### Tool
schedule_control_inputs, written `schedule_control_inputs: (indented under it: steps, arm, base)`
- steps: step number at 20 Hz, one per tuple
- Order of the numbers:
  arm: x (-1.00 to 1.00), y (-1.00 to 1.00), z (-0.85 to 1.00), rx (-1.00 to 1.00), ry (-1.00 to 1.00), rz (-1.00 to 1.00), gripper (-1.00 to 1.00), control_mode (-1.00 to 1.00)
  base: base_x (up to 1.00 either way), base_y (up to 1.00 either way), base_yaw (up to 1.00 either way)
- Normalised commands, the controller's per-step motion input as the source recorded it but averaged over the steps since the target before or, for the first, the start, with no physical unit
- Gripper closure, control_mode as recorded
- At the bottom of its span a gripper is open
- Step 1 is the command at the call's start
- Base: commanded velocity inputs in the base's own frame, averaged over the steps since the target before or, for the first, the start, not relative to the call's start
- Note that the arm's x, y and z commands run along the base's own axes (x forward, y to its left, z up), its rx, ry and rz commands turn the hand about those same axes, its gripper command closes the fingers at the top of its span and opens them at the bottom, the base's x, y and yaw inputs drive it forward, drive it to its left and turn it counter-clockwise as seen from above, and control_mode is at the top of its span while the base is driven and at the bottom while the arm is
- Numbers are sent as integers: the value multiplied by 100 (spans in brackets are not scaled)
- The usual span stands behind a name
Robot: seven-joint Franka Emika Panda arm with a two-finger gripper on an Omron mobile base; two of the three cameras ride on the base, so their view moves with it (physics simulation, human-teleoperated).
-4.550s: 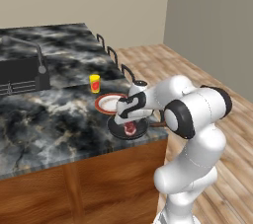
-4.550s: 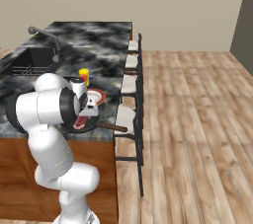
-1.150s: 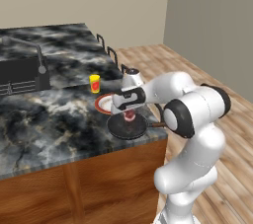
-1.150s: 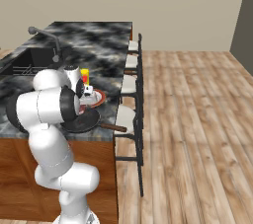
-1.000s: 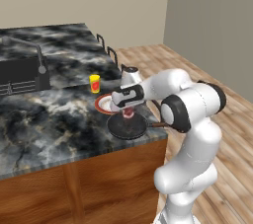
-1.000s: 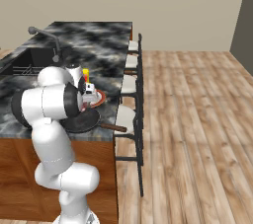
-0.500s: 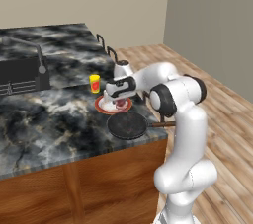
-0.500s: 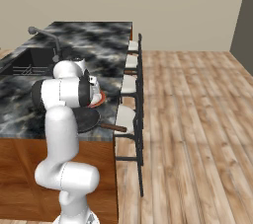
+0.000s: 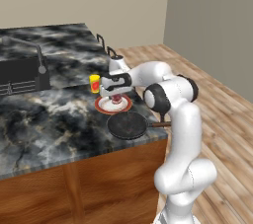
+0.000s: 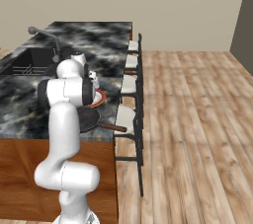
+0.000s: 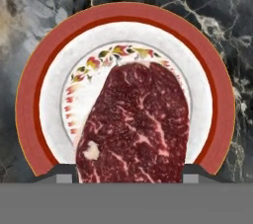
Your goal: Pick up the pan with the steak in it and place it on the dining table. Then place the steak on the plate.
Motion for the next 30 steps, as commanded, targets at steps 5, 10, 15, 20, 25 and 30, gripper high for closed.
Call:
schedule_control_inputs:
  steps: [5,10,15,20,25,30]
  arm:
    - [19,0,-13,0,0,0,100,-100]
    - [20,0,-24,0,0,0,100,-100]
    - [22,0,-26,0,0,0,100,-100]
    - [30,0,-16,0,0,0,100,-100]
    - [26,0,-18,0,0,0,100,-100]
    - [11,0,-6,0,0,0,100,-100]
  base:
    - [0,0,0]
    - [0,0,0]
    - [0,0,0]
    - [0,0,0]
    - [0,0,0]
    - [0,0,0]
